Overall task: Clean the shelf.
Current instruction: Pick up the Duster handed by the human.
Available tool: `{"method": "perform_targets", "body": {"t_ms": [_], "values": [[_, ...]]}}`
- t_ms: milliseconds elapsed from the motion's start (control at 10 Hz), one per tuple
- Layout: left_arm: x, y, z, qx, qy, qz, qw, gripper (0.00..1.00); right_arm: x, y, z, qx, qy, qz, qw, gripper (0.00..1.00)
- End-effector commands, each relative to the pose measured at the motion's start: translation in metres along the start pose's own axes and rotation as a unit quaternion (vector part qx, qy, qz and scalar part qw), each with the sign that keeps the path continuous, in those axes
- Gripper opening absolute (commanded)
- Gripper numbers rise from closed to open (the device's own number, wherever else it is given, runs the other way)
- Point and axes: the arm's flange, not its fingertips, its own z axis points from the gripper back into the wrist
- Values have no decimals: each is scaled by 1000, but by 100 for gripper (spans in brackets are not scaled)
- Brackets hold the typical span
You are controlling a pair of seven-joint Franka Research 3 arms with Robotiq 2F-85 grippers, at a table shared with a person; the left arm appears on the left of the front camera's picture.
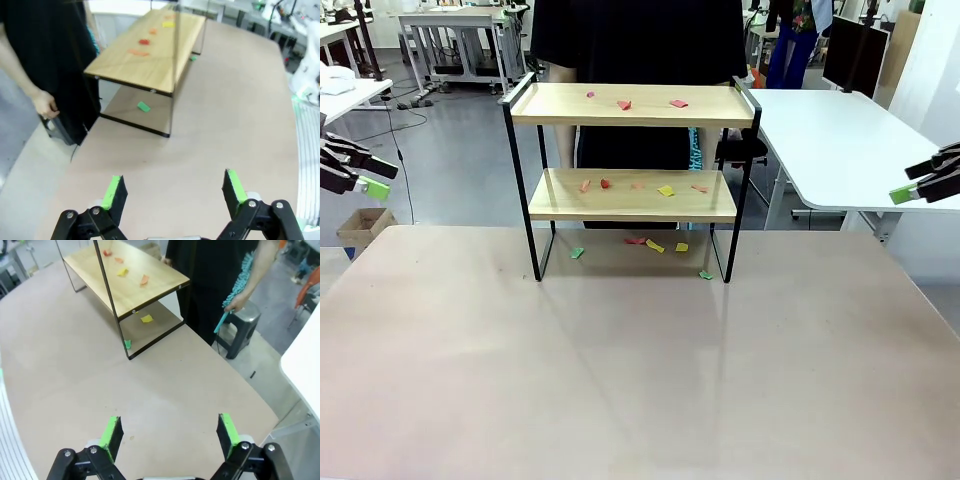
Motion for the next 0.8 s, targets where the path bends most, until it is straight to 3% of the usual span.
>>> {"method": "perform_targets", "body": {"t_ms": [0, 400, 500, 600, 700], "values": [[-18, 57, 7, -44, -46, -17, 998, 100, -19, -60, -4, 38, -38, 30, 998, 100], [-64, 103, 2, -52, -133, -79, 987, 100, -69, -144, -23, 70, -117, 64, 989, 100], [-71, 107, -1, -51, -149, -102, 982, 100, -78, -160, -27, 64, -140, 70, 986, 100], [-76, 110, -4, -50, -155, -115, 980, 100, -83, -168, -30, 97, -174, 63, 978, 100], [-78, 114, -7, -55, -156, -104, 981, 100, -87, -174, -32, 89, -179, 63, 978, 100]]}}
